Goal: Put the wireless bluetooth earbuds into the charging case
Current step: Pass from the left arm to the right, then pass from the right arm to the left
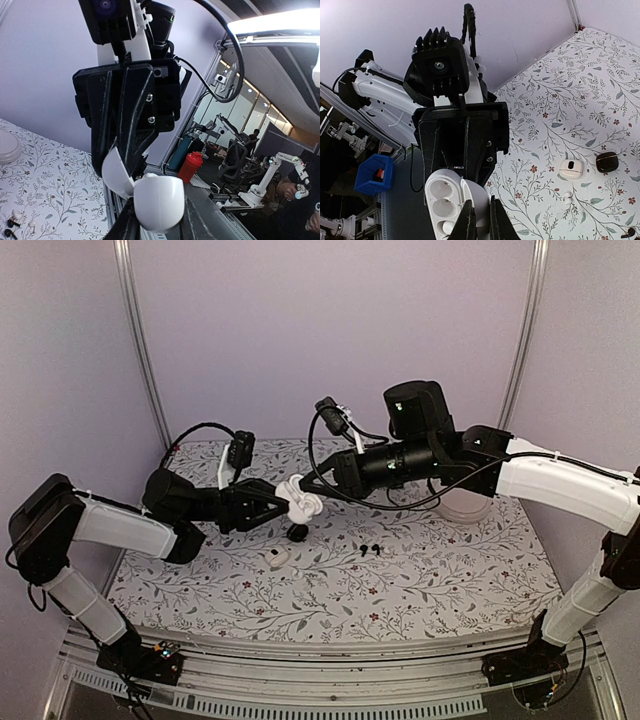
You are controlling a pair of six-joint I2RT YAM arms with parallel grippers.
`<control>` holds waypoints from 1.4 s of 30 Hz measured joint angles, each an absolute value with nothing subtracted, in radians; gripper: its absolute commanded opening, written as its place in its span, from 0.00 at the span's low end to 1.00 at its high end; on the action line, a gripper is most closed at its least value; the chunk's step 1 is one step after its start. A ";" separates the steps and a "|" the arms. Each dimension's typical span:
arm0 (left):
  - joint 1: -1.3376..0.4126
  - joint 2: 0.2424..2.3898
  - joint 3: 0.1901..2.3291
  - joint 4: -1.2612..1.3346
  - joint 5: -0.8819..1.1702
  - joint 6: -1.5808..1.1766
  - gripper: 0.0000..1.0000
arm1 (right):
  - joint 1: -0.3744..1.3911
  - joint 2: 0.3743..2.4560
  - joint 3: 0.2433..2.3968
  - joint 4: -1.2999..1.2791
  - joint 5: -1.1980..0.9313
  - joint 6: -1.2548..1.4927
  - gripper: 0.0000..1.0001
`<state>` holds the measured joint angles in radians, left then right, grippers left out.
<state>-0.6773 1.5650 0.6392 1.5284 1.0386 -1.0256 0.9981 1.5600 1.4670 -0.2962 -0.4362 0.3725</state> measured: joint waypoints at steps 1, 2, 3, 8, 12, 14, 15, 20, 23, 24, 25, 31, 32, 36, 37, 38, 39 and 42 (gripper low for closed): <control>-0.678 1.567 0.639 1.528 1.038 -1.026 0.21 | 0.998 1.560 1.467 -0.299 -0.434 0.372 0.04; -0.678 1.568 0.639 1.528 1.038 -1.027 0.23 | 0.999 1.560 1.467 -0.302 -0.430 0.369 0.04; -0.678 1.570 0.639 1.528 1.039 -1.027 0.24 | 0.999 1.560 1.467 -0.306 -0.427 0.368 0.04; -0.681 1.576 0.639 1.528 1.035 -1.033 0.31 | 1.000 1.560 1.482 -0.340 -0.416 0.353 0.04; -0.683 1.576 0.639 1.528 1.036 -1.018 0.38 | 1.001 1.560 1.490 -0.371 -0.403 0.333 0.04; -0.683 1.573 0.639 1.527 1.036 -0.991 0.40 | 1.001 1.560 1.503 -0.392 -0.400 0.318 0.04; -0.683 1.567 0.638 1.525 1.037 -0.973 0.41 | 1.001 1.559 1.511 -0.401 -0.398 0.308 0.04; -0.683 1.483 0.636 1.440 1.040 -0.839 0.94 | 1.002 1.557 1.546 -0.457 -0.371 0.246 0.04; -0.683 1.419 0.636 1.313 1.034 -0.742 0.96 | 1.002 1.551 1.560 -0.499 -0.342 0.209 0.04; -0.683 1.395 0.636 1.256 1.027 -0.707 0.96 | 1.002 1.549 1.566 -0.514 -0.326 0.198 0.04; -0.683 1.371 0.636 1.197 1.014 -0.669 0.96 | 1.002 1.547 1.568 -0.522 -0.316 0.189 0.04; -0.676 1.179 0.653 0.827 0.893 -0.454 0.96 | 1.001 1.523 1.584 -0.595 -0.218 0.146 0.04; -0.675 1.144 0.678 0.750 0.862 -0.417 0.96 | 1.001 1.519 1.585 -0.607 -0.203 0.140 0.04; -0.673 1.053 0.834 0.484 0.751 -0.298 0.96 | 1.001 1.515 1.585 -0.651 -0.134 0.121 0.04; -0.672 1.035 0.852 0.455 0.731 -0.288 0.96 | 1.001 1.515 1.585 -0.659 -0.121 0.117 0.03; -0.669 1.012 0.858 0.435 0.704 -0.284 0.96 | 1.001 1.515 1.585 -0.670 -0.100 0.112 0.03; -0.664 0.989 0.849 0.422 0.677 -0.297 0.96 | 1.001 1.515 1.585 -0.678 -0.084 0.108 0.04; -0.624 0.949 0.785 0.406 0.630 -0.338 0.96 | 1.001 1.515 1.594 -0.707 -0.026 0.095 0.03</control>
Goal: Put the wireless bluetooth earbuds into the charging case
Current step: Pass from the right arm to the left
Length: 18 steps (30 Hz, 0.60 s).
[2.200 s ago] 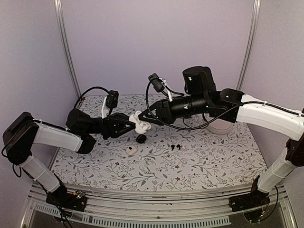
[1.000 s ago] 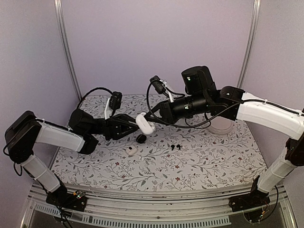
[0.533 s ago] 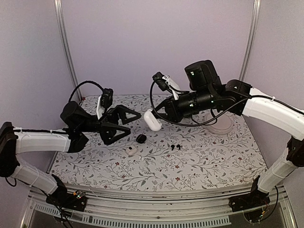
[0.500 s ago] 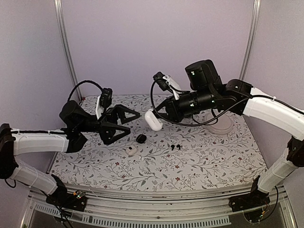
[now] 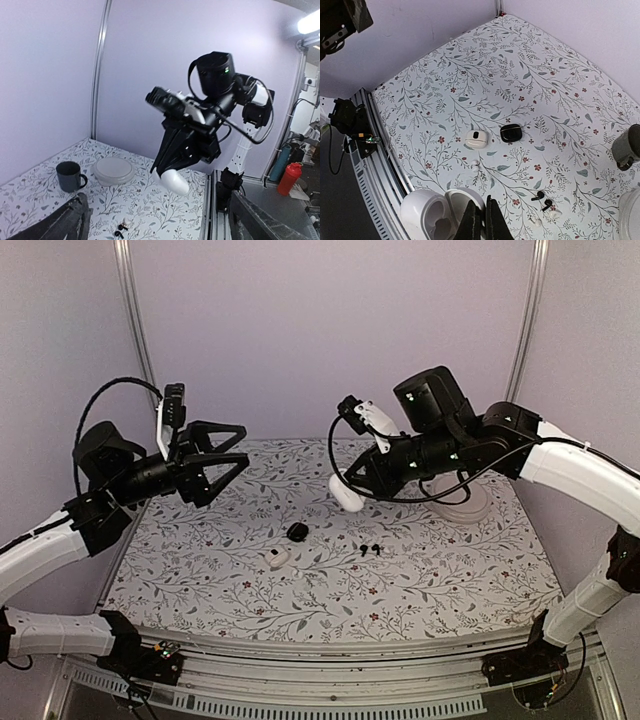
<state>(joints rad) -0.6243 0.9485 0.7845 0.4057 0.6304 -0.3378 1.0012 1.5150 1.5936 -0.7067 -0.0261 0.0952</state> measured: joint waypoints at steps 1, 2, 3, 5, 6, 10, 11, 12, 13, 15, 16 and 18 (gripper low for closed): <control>-0.616 0.950 0.778 0.390 0.627 -0.340 0.96 | 1.001 1.515 1.600 -0.716 -0.004 0.089 0.04; -0.612 0.967 0.780 0.368 0.623 -0.339 0.96 | 1.002 1.516 1.610 -0.725 0.019 0.086 0.04; -0.612 0.986 0.784 0.348 0.623 -0.334 0.96 | 1.003 1.518 1.620 -0.735 0.041 0.081 0.03; -0.623 1.040 0.808 0.291 0.628 -0.318 0.96 | 1.010 1.528 1.642 -0.751 0.084 0.069 0.03; -0.636 1.071 0.824 0.264 0.632 -0.309 0.95 | 1.017 1.537 1.657 -0.758 0.109 0.063 0.03; -0.692 1.172 0.867 0.195 0.648 -0.292 0.92 | 1.064 1.590 1.706 -0.778 0.204 0.039 0.03; -0.702 1.195 0.877 0.183 0.655 -0.291 0.90 | 1.077 1.603 1.715 -0.787 0.226 0.028 0.03; -0.710 1.222 0.892 0.171 0.663 -0.292 0.90 | 1.093 1.616 1.721 -0.794 0.248 0.017 0.03; -0.717 1.246 0.906 0.163 0.670 -0.291 0.89 | 1.102 1.625 1.726 -0.800 0.265 0.009 0.03; -0.731 1.290 0.929 0.152 0.683 -0.293 0.88 | 1.125 1.638 1.730 -0.809 0.307 -0.009 0.03; -0.738 1.306 0.936 0.150 0.691 -0.296 0.86 | 1.134 1.642 1.731 -0.815 0.329 -0.017 0.03; -0.752 1.334 0.950 0.144 0.703 -0.300 0.84 | 1.148 1.645 1.731 -0.823 0.362 -0.031 0.03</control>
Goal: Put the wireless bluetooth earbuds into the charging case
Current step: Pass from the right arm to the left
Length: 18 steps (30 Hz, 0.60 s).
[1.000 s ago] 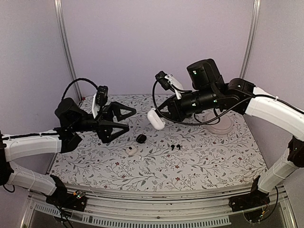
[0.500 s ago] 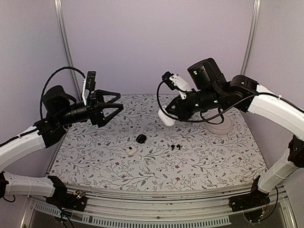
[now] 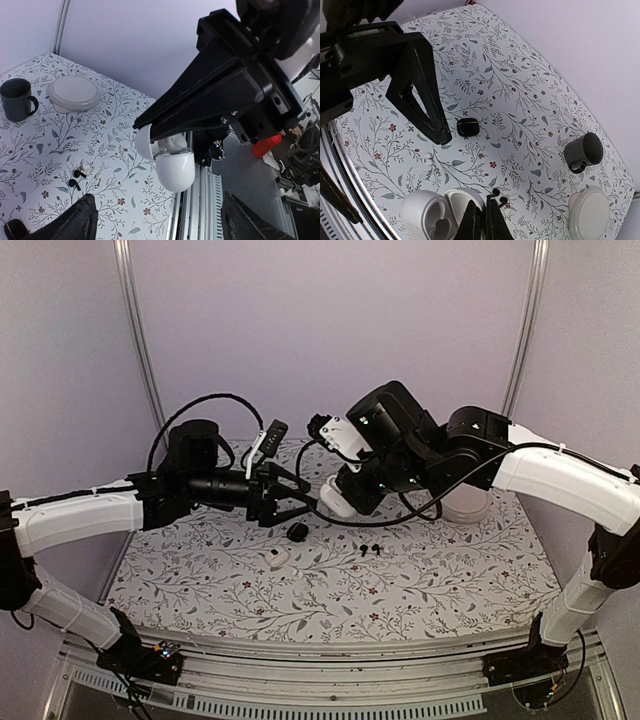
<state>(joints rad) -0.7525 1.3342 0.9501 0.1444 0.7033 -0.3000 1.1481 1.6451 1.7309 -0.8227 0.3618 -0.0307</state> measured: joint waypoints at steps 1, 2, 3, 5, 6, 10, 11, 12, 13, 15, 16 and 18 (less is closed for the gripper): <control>-0.760 1.346 0.957 0.143 0.708 -0.301 0.83 | 1.155 1.645 1.731 -0.825 0.377 -0.041 0.03; -0.764 1.356 0.962 0.143 0.711 -0.303 0.82 | 1.161 1.645 1.731 -0.826 0.391 -0.046 0.03; -0.769 1.367 0.968 0.144 0.717 -0.305 0.82 | 1.166 1.645 1.734 -0.827 0.405 -0.052 0.03; -0.775 1.383 0.973 0.149 0.727 -0.315 0.79 | 1.173 1.645 1.738 -0.827 0.425 -0.066 0.03; -0.775 1.389 0.973 0.153 0.730 -0.320 0.78 | 1.176 1.645 1.741 -0.827 0.437 -0.069 0.03; -0.781 1.403 0.973 0.179 0.747 -0.350 0.71 | 1.190 1.648 1.743 -0.826 0.469 -0.088 0.03; -0.782 1.403 0.973 0.189 0.751 -0.356 0.67 | 1.193 1.651 1.743 -0.826 0.476 -0.091 0.03; -0.783 1.404 0.973 0.201 0.753 -0.365 0.64 | 1.198 1.656 1.743 -0.826 0.482 -0.096 0.03; -0.784 1.404 0.972 0.216 0.756 -0.376 0.61 | 1.201 1.661 1.743 -0.826 0.487 -0.099 0.03; -0.785 1.403 0.968 0.255 0.759 -0.398 0.53 | 1.205 1.669 1.743 -0.826 0.492 -0.105 0.03; -0.786 1.403 0.965 0.274 0.761 -0.410 0.49 | 1.207 1.672 1.743 -0.826 0.493 -0.107 0.03; -0.786 1.404 0.959 0.308 0.763 -0.429 0.43 | 1.209 1.674 1.743 -0.826 0.495 -0.110 0.03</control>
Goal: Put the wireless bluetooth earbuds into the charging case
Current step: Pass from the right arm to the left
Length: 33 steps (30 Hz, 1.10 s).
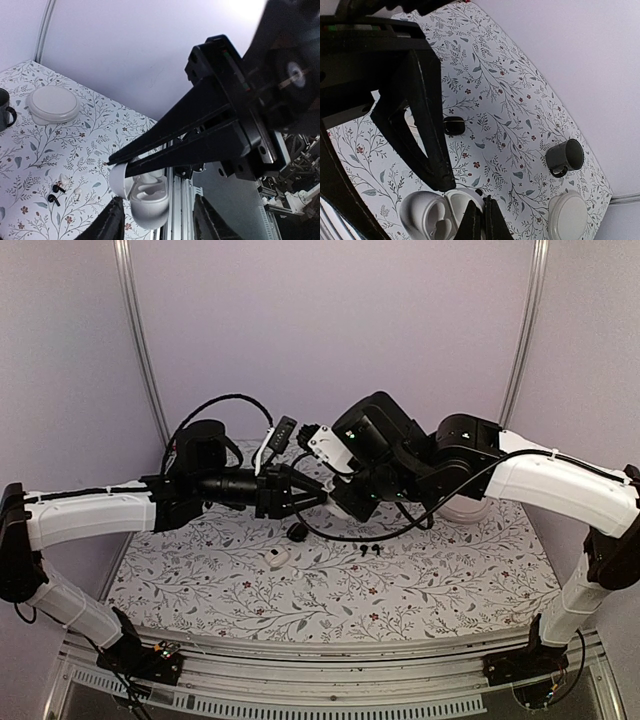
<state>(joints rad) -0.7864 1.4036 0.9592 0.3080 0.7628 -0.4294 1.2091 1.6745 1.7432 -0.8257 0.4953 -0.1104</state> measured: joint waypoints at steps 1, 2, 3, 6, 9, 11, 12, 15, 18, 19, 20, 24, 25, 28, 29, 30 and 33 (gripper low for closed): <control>-0.787 1.404 0.958 0.316 0.762 -0.434 0.41 | 1.209 1.674 1.744 -0.827 0.498 -0.112 0.03; -0.787 1.405 0.957 0.323 0.760 -0.439 0.40 | 1.209 1.674 1.746 -0.828 0.502 -0.113 0.03; -0.787 1.407 0.955 0.329 0.760 -0.446 0.41 | 1.209 1.674 1.748 -0.828 0.506 -0.113 0.03; -0.788 1.418 0.955 0.340 0.770 -0.450 0.47 | 1.209 1.675 1.757 -0.827 0.511 -0.114 0.03; -0.789 1.428 0.954 0.347 0.778 -0.455 0.45 | 1.210 1.675 1.762 -0.826 0.513 -0.114 0.03; -0.791 1.433 0.954 0.349 0.780 -0.459 0.41 | 1.210 1.675 1.762 -0.826 0.514 -0.115 0.04; -0.791 1.436 0.954 0.352 0.780 -0.459 0.40 | 1.211 1.675 1.762 -0.826 0.514 -0.116 0.03; -0.792 1.443 0.954 0.357 0.785 -0.464 0.31 | 1.211 1.675 1.762 -0.826 0.514 -0.117 0.04; -0.793 1.447 0.954 0.365 0.793 -0.468 0.16 | 1.211 1.677 1.763 -0.826 0.514 -0.117 0.04; -0.794 1.448 0.954 0.366 0.795 -0.469 0.08 | 1.211 1.677 1.763 -0.829 0.517 -0.118 0.04; -0.794 1.450 0.953 0.367 0.796 -0.469 0.02 | 1.212 1.677 1.763 -0.831 0.517 -0.118 0.04; -0.795 1.452 0.949 0.376 0.801 -0.468 0.00 | 1.212 1.677 1.763 -0.837 0.517 -0.118 0.04; -0.795 1.452 0.947 0.379 0.801 -0.468 0.00 | 1.212 1.677 1.763 -0.837 0.516 -0.118 0.04; -0.795 1.451 0.931 0.407 0.805 -0.467 0.00 | 1.212 1.677 1.763 -0.838 0.506 -0.118 0.05; -0.795 1.451 0.924 0.416 0.808 -0.464 0.00 | 1.211 1.677 1.763 -0.839 0.499 -0.118 0.07; -0.796 1.448 0.915 0.427 0.809 -0.461 0.00 | 1.209 1.677 1.762 -0.838 0.487 -0.118 0.09; -0.798 1.429 0.884 0.456 0.810 -0.448 0.00 | 1.197 1.668 1.754 -0.826 0.434 -0.113 0.17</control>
<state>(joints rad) -0.7979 1.4288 0.8845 0.4561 0.8101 -0.4480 1.1969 1.6684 1.7538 -0.8265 0.4343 -0.1135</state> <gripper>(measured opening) 0.208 0.100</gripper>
